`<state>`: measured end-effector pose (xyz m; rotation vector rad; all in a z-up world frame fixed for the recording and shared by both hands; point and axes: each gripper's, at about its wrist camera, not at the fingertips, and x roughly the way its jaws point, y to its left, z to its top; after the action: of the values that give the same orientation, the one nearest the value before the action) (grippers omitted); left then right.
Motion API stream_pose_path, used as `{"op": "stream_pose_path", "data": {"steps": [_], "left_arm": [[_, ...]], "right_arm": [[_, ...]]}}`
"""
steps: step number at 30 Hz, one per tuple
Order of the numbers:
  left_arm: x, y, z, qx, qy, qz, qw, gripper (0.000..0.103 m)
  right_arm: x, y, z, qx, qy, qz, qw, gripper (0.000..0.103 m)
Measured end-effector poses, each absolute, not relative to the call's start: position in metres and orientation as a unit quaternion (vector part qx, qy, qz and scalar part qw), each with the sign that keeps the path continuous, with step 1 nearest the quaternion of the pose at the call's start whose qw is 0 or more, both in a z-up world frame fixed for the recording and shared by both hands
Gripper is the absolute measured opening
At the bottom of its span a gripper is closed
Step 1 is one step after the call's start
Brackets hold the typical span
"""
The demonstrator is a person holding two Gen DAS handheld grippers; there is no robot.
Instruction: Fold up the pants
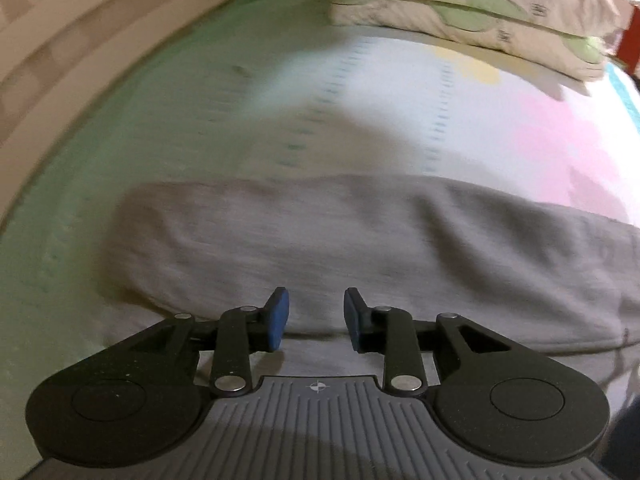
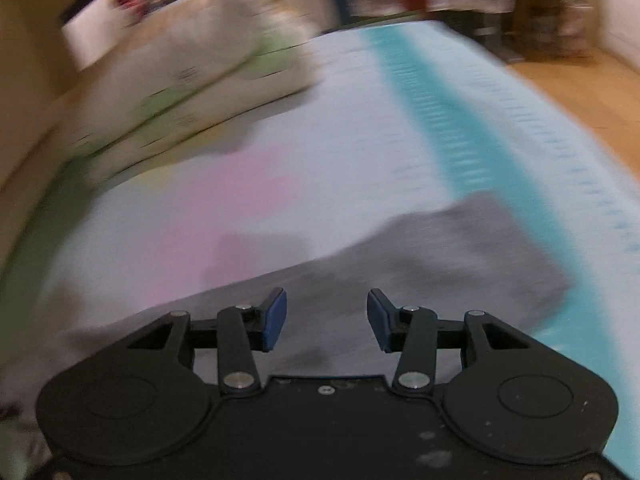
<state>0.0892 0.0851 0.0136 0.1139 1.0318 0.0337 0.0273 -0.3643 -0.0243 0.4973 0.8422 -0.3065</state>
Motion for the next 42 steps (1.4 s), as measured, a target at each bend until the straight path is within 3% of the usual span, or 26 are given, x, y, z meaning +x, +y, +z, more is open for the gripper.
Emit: {"op": "stream_pose_path", "data": {"steps": [12,14,16,22,27,29,30,31,36,42], "left_arm": [[0.082,0.159,-0.010,0.056,0.495,-0.024,0.867,0.031],[0.080,0.163,-0.013,0.051,0.496,-0.045,0.866,0.047],[0.075,0.165,-0.017,0.051,0.496,-0.065,0.864,0.073],[0.067,0.154,-0.034,0.096,0.491,-0.105,0.859,0.083],[0.065,0.154,-0.040,0.110,0.479,-0.119,0.862,0.084],[0.064,0.156,-0.039,0.113,0.474,-0.118,0.865,0.090],[0.064,0.157,-0.039,0.115,0.471,-0.118,0.867,0.091],[0.064,0.157,-0.038,0.118,0.466,-0.117,0.869,0.091],[0.068,0.162,-0.035,0.122,0.464,-0.112,0.870,0.097],[0.080,0.206,-0.028,-0.110,0.481,-0.114,0.862,0.098]], "right_arm": [[0.061,-0.158,-0.067,0.259,0.496,0.112,0.821,0.050],[0.061,-0.144,-0.080,0.286,0.513,0.128,0.799,0.050],[0.062,-0.134,-0.092,0.303,0.524,0.125,0.786,0.050],[0.075,-0.124,-0.111,0.341,0.523,0.099,0.775,0.054],[0.093,-0.124,-0.118,0.406,0.504,0.073,0.759,0.058],[0.097,-0.123,-0.120,0.434,0.491,0.061,0.753,0.043],[0.100,-0.121,-0.119,0.440,0.485,0.058,0.753,0.009],[0.101,-0.119,-0.117,0.443,0.479,0.057,0.756,0.005],[0.098,-0.117,-0.089,0.411,0.450,0.065,0.791,0.005],[0.093,-0.118,-0.062,0.367,0.436,0.087,0.817,0.004]]}}
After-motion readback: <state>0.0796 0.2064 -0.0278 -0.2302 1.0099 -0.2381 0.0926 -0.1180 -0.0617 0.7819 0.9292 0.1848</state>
